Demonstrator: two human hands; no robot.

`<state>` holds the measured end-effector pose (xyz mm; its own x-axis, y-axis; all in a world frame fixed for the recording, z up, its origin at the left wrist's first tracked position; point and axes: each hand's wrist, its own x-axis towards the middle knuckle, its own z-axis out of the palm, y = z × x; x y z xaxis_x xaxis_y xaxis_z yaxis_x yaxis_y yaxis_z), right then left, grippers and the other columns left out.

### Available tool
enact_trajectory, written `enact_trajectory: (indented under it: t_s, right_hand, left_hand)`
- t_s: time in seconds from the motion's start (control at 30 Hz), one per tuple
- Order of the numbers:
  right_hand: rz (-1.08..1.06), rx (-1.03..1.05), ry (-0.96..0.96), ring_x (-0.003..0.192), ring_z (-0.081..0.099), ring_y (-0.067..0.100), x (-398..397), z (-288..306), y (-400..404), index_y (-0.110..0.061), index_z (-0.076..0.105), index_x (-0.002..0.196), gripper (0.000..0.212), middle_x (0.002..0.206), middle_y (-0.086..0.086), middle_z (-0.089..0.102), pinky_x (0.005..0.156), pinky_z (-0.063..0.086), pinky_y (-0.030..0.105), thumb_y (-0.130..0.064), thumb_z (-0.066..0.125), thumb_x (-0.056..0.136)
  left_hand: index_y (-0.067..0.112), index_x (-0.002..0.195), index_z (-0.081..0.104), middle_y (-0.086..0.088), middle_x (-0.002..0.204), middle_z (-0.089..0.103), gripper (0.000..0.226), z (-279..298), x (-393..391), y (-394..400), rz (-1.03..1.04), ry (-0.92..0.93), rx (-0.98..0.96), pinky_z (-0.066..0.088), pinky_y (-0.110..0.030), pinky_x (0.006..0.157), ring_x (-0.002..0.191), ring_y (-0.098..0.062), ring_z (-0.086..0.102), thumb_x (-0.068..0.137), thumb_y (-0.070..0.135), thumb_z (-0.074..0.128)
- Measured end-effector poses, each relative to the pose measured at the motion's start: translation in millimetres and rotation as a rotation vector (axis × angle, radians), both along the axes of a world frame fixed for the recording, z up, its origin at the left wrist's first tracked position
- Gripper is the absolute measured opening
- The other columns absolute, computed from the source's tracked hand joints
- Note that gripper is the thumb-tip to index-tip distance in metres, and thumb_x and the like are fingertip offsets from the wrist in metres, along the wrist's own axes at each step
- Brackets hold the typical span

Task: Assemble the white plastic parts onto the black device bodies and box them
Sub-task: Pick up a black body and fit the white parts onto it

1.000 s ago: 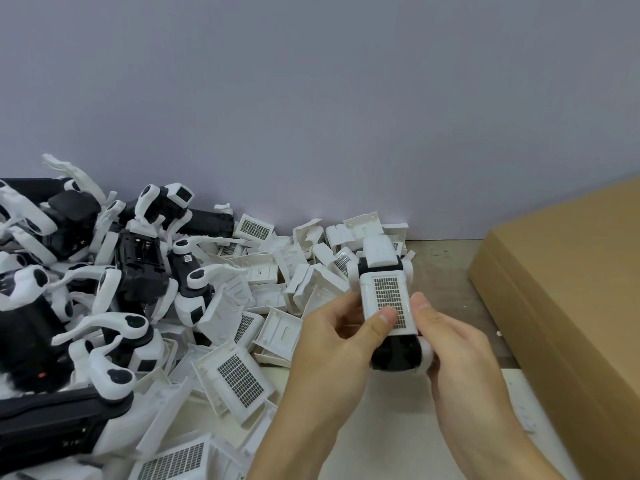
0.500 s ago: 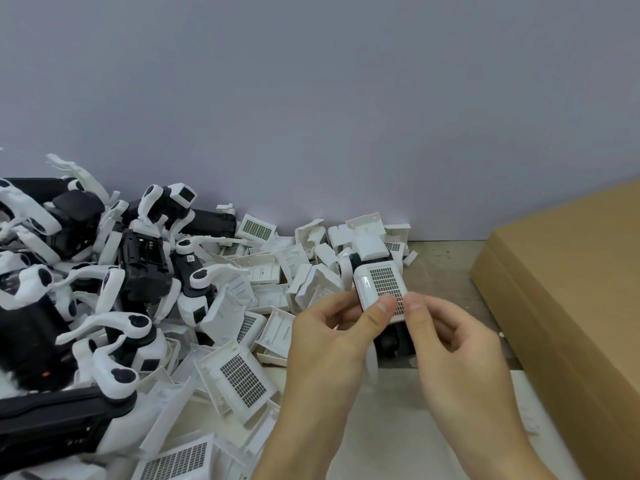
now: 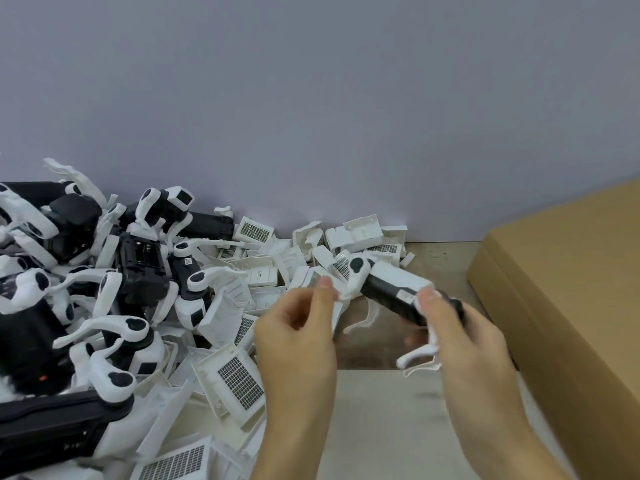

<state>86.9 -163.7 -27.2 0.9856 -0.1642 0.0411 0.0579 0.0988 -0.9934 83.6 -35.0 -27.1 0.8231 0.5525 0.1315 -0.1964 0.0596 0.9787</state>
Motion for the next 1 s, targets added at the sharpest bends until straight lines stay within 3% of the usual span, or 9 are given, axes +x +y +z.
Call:
enact_trajectory:
  t_s: [0.1, 0.17, 0.23, 0.33, 0.5, 0.67, 0.8, 0.9, 1.0]
  right_hand:
    - [0.151, 0.265, 0.29, 0.06, 0.05, 0.018, 7.0, 11.2, -5.6, -0.022, 0.067, 0.098, 0.02, 0.086, 0.003, 0.06, 0.051, 0.045, 0.037, -0.021, 0.047, 0.102]
    - [0.226, 0.429, 0.34, 0.059, 0.046, 0.021, 4.9, 16.5, -6.7, -0.018, 0.074, 0.095, 0.032, 0.075, 0.012, 0.058, 0.048, 0.038, 0.032, -0.033, 0.046, 0.098]
    - [0.326, 0.513, 0.319, 0.055, 0.043, 0.025, 0.1, 17.0, -5.5, -0.015, 0.078, 0.074, 0.038, 0.063, 0.016, 0.055, 0.046, 0.038, 0.029, -0.042, 0.052, 0.083]
    - [0.451, 0.545, 0.335, 0.052, 0.044, 0.027, -3.1, 12.7, -6.2, -0.007, 0.076, 0.081, 0.043, 0.067, 0.022, 0.055, 0.049, 0.04, 0.032, -0.044, 0.056, 0.073]
    - [0.449, 0.389, 0.362, 0.062, 0.063, 0.028, 2.2, 5.3, -8.3, -0.009, 0.074, 0.103, 0.045, 0.07, 0.016, 0.063, 0.057, 0.051, 0.034, -0.044, 0.055, 0.082]
    - [0.263, -0.103, 0.046, 0.085, 0.066, 0.013, 8.0, -6.1, -13.3, -0.036, 0.072, 0.101, 0.014, 0.089, -0.009, 0.072, 0.086, 0.052, 0.045, -0.03, 0.062, 0.094]
    - [0.384, -0.247, 0.099, 0.097, 0.07, 0.029, 9.9, 4.5, -29.5, -0.029, 0.076, 0.099, 0.032, 0.098, -0.002, 0.076, 0.092, 0.055, 0.052, -0.004, 0.057, 0.095]
    - [0.535, -0.305, 0.169, 0.097, 0.072, 0.03, 10.5, 12.2, -43.2, -0.021, 0.074, 0.109, 0.028, 0.101, 0.003, 0.077, 0.09, 0.057, 0.046, -0.003, 0.057, 0.095]
    - [0.622, -0.351, 0.181, 0.096, 0.072, 0.035, 9.3, 15.6, -48.3, -0.014, 0.069, 0.118, 0.025, 0.103, 0.01, 0.077, 0.092, 0.057, 0.05, -0.007, 0.064, 0.095]
  left_hand:
    - [0.036, 0.08, 0.072, 0.014, 0.078, 0.068, 0.013, 2.6, -1.8, 8.8, 0.107, -0.033, 0.009, 0.049, -0.027, 0.072, 0.077, -0.009, 0.062, 0.091, 0.03, 0.068]
    - [0.04, 0.093, 0.075, 0.014, 0.098, 0.074, 0.01, 5.9, -2.2, 8.0, -0.059, -0.039, -0.17, 0.052, -0.031, 0.083, 0.095, -0.011, 0.069, 0.086, 0.035, 0.069]
    - [0.032, 0.112, 0.073, 0.005, 0.112, 0.075, 0.038, 8.8, -3.1, 5.0, -0.26, -0.024, -0.305, 0.051, -0.036, 0.09, 0.105, -0.015, 0.069, 0.075, 0.041, 0.074]
    - [0.025, 0.113, 0.074, 0.0, 0.104, 0.075, 0.038, 9.4, -3.1, 7.0, -0.315, -0.06, -0.347, 0.049, -0.035, 0.084, 0.094, -0.016, 0.067, 0.075, 0.028, 0.07]
    - [0.022, 0.109, 0.075, -0.012, 0.113, 0.074, 0.027, 7.9, -3.4, 12.8, -0.235, 0.011, -0.354, 0.053, -0.04, 0.078, 0.093, -0.024, 0.068, 0.087, 0.009, 0.065]
    - [0.021, 0.099, 0.079, -0.024, 0.113, 0.069, 0.028, 8.0, -3.7, 19.9, -0.219, 0.051, -0.413, 0.047, -0.061, 0.089, 0.086, -0.032, 0.061, 0.078, 0.005, 0.068]
    - [0.02, 0.099, 0.08, -0.019, 0.093, 0.066, 0.04, 9.4, -5.3, 25.8, -0.34, 0.067, -0.384, 0.044, -0.031, 0.051, 0.062, -0.025, 0.056, 0.06, 0.014, 0.075]
    - [0.026, 0.101, 0.08, -0.02, 0.101, 0.071, 0.047, 9.2, -6.4, 24.5, -0.33, 0.086, -0.306, 0.062, -0.051, 0.072, 0.082, -0.03, 0.071, 0.054, 0.023, 0.083]
    - [0.025, 0.1, 0.079, -0.025, 0.107, 0.067, 0.054, 10.0, -7.3, 22.5, -0.269, 0.097, -0.279, 0.061, -0.054, 0.059, 0.093, -0.037, 0.073, 0.047, 0.033, 0.087]
